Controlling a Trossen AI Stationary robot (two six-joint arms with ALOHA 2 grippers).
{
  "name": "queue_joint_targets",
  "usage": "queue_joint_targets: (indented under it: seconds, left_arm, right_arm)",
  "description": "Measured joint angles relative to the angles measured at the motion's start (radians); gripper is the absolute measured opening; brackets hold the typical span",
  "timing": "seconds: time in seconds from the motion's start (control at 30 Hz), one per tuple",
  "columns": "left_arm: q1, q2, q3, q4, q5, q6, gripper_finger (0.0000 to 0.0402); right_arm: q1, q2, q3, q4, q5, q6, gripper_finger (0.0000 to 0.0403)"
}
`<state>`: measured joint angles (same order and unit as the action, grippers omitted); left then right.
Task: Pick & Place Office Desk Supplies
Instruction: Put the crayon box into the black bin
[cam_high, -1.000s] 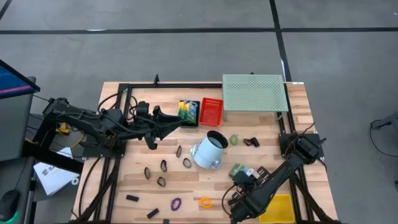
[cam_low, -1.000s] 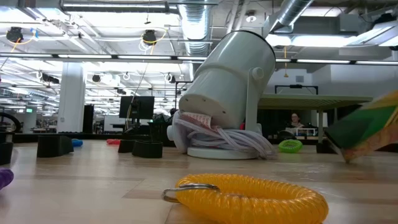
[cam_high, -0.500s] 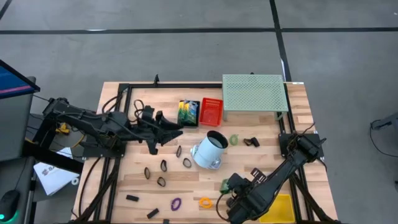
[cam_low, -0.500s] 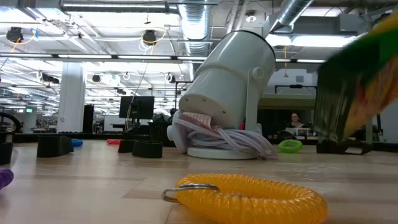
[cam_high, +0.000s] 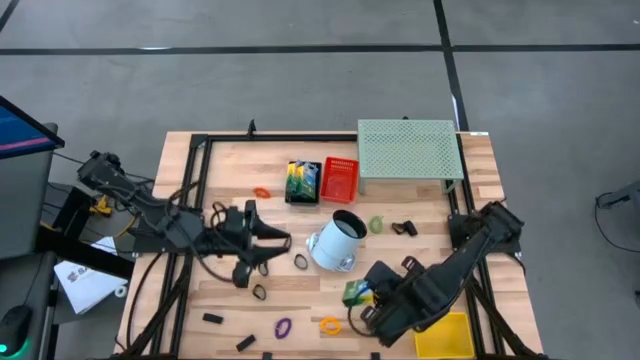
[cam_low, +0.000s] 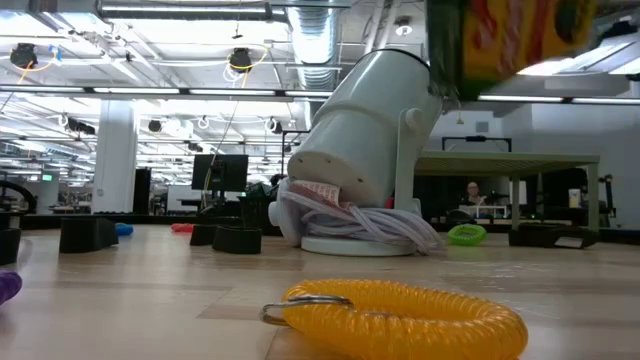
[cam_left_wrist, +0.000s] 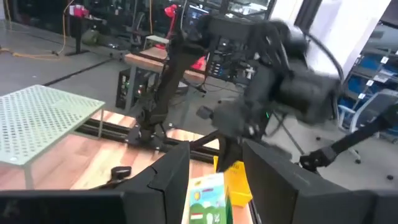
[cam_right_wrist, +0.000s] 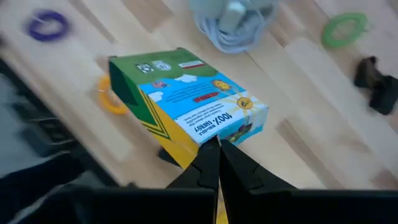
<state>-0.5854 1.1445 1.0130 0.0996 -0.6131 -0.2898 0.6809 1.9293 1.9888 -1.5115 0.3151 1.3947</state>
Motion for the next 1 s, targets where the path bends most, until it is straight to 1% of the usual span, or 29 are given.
queue_joint_targets:
  seconds: [0.1, 0.2, 0.3, 0.43, 0.53, 0.63, 0.77, 1.0]
  left_arm:
    - [-0.022, 0.047, 0.001, -0.008, -0.010, 0.003, 0.0162]
    - [-0.035, 0.104, 0.029, -0.010, -0.038, 0.058, 0.0188]
    - [-0.038, 0.160, 0.083, -0.004, -0.051, 0.145, 0.0218]
    - [-0.045, 0.219, 0.166, -0.024, -0.051, 0.256, 0.0254]
    - [-0.052, 0.252, 0.234, -0.091, -0.051, 0.311, 0.0270]
    - [-0.052, 0.284, 0.289, -0.168, -0.044, 0.318, 0.0274]
    - [-0.052, 0.309, 0.357, -0.214, -0.038, 0.319, 0.0271]
    - [-0.063, 0.355, 0.441, -0.297, -0.037, 0.298, 0.0271]
  right_arm:
    - [-0.025, -0.046, 0.000, 0.070, 0.000, -0.041, 0.0000]
    - [-0.053, -0.081, 0.000, 0.155, 0.000, -0.085, 0.0000]
    - [-0.081, -0.109, 0.000, 0.241, -0.001, -0.126, 0.0000]
    - [-0.113, -0.131, 0.001, 0.294, -0.024, -0.163, 0.0000]
    - [-0.135, -0.145, 0.001, 0.338, -0.028, -0.186, 0.0000]
    - [-0.157, -0.151, 0.001, 0.394, -0.040, -0.217, 0.0000]
    - [-0.189, -0.150, 0.001, 0.446, -0.073, -0.256, 0.0000]
    - [-0.255, -0.150, 0.001, 0.448, -0.098, -0.290, 0.0000]
